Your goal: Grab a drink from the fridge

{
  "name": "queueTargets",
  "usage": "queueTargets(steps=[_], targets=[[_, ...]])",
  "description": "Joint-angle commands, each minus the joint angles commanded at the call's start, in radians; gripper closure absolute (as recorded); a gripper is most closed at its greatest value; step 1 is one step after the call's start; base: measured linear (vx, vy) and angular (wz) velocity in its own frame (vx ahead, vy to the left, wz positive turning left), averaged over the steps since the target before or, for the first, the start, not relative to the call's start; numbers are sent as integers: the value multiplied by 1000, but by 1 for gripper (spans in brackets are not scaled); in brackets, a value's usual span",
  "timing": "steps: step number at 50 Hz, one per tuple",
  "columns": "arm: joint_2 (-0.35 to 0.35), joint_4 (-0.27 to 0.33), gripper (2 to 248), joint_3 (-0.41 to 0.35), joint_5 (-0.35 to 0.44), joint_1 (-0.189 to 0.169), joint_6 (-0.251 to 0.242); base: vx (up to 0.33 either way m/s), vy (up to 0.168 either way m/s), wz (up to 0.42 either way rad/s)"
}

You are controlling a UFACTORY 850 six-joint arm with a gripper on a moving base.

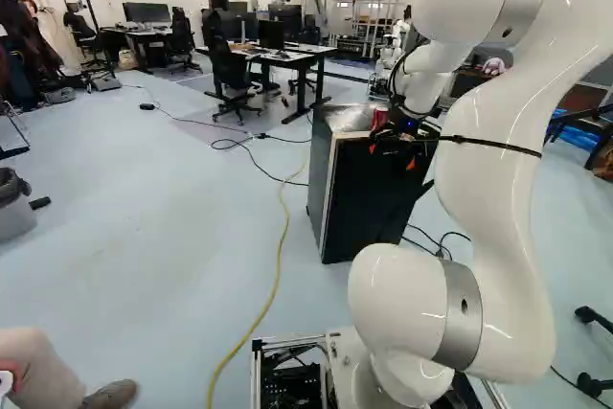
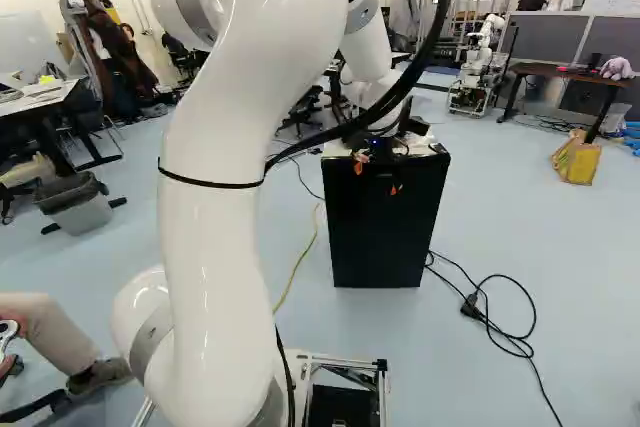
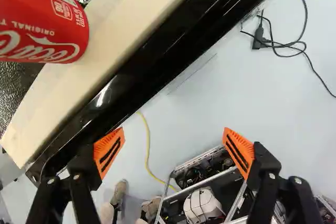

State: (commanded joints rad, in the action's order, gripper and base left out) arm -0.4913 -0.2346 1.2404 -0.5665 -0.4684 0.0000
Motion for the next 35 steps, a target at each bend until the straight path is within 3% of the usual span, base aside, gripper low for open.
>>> queueTargets(steps=[35], targets=[[10, 0, 3, -14, 36, -4, 0, 0, 0, 0]])
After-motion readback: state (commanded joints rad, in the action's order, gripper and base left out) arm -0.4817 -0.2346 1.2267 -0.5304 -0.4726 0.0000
